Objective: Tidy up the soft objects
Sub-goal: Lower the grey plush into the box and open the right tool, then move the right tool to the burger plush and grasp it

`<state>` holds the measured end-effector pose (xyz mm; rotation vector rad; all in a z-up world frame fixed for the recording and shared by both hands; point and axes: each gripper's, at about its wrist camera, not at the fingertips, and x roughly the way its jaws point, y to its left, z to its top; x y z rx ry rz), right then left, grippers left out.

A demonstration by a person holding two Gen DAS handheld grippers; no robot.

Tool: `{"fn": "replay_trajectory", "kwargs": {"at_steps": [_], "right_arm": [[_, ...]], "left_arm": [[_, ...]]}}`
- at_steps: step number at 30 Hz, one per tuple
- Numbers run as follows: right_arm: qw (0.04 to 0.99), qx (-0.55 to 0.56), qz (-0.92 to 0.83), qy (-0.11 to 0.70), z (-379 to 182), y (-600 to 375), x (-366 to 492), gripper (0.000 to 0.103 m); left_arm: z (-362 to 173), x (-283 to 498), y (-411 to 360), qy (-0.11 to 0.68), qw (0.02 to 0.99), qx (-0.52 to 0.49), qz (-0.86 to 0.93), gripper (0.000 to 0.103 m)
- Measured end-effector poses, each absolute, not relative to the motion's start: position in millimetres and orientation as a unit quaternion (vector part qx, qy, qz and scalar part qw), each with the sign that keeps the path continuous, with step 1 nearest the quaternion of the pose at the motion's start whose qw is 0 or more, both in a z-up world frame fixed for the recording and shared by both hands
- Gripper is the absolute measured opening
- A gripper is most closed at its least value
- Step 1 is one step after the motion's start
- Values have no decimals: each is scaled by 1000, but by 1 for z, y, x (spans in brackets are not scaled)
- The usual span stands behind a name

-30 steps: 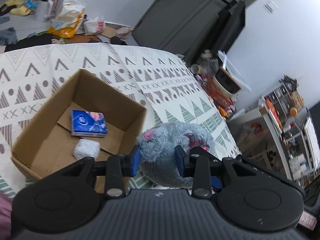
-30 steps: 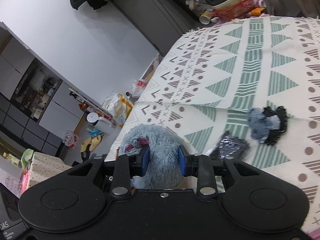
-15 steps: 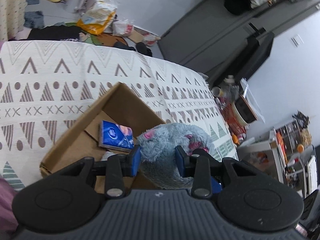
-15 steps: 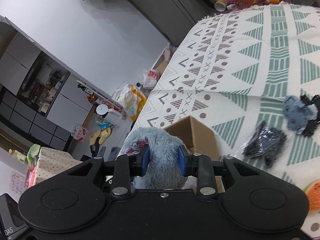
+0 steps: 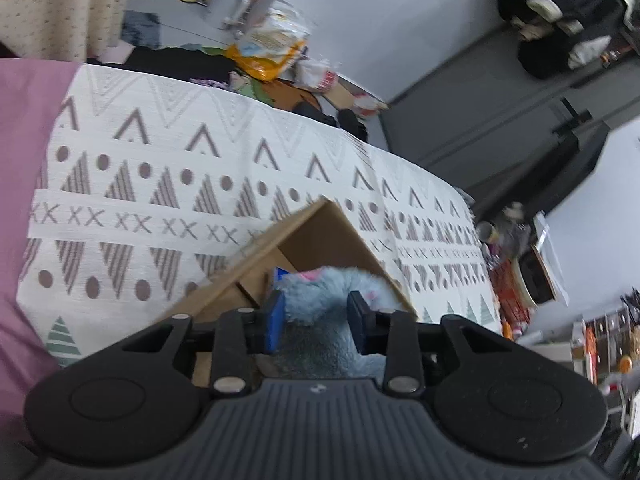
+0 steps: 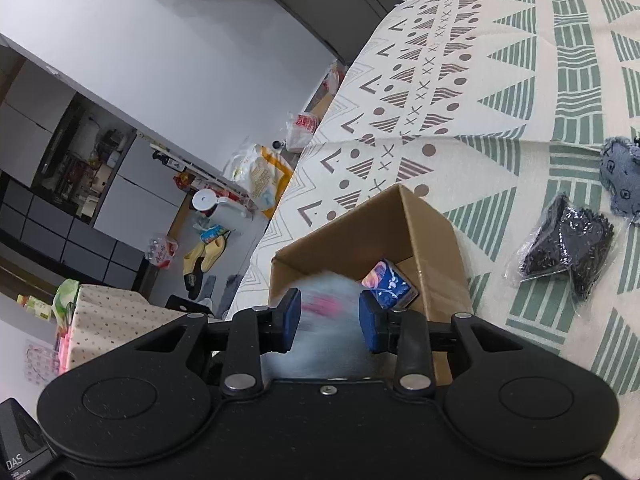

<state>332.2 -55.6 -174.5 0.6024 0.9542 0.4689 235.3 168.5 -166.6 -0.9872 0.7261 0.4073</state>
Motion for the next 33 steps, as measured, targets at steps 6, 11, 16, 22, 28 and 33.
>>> {"fn": "replay_trajectory", "kwargs": {"at_steps": [6, 11, 16, 22, 28, 33], "right_arm": [[821, 288, 215, 443, -171, -66, 331, 34], [832, 270, 207, 438, -163, -80, 321, 41], [845, 249, 191, 433, -159, -102, 313, 47], [857, 240, 167, 425, -154, -130, 304, 59], [867, 227, 133, 422, -152, -162, 292, 70], [873, 221, 102, 423, -155, -189, 283, 81]], "left_arm": [[-166, 235, 169, 338, 797, -457, 202, 29], [-162, 236, 165, 339, 804, -448, 194, 34], [-159, 240, 153, 349, 811, -430, 191, 49], [-155, 244, 134, 361, 825, -391, 189, 62], [-148, 248, 108, 366, 848, -348, 159, 68], [-139, 252, 77, 367, 880, -279, 111, 69]]}}
